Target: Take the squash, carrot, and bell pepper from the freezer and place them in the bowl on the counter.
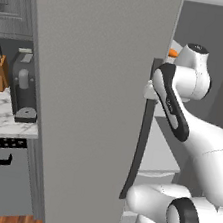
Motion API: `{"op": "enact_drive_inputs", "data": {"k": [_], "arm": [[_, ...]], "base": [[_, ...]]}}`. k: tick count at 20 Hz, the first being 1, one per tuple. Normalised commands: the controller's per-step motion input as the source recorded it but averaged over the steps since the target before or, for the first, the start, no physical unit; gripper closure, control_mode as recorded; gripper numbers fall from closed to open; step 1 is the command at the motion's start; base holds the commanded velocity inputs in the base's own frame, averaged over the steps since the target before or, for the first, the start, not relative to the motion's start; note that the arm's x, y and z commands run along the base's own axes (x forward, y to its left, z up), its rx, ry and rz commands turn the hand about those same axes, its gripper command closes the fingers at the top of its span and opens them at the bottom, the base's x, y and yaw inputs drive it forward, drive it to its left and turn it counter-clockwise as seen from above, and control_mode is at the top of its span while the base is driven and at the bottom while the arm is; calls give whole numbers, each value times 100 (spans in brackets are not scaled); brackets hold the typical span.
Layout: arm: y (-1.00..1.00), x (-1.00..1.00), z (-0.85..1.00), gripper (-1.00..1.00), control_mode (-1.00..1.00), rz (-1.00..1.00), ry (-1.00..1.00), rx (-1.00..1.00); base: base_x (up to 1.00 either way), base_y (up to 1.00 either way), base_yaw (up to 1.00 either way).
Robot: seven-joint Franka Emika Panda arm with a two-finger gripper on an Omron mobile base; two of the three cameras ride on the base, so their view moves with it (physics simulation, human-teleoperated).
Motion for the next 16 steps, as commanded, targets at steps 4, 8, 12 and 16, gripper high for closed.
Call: {"op": "enact_drive_inputs", "data": {"k": [4,8,12,16], "arm": [[0,-25,0,-100,-100,0,0,0],[3,-75,0,-100,-100,0,0,0],[8,-78,0,-100,-100,0,0,-2],[8,-76,0,-100,-100,0,0,-1]], "base": [[0,0,0],[0,0,0],[0,0,0],[0,0,0]]}}
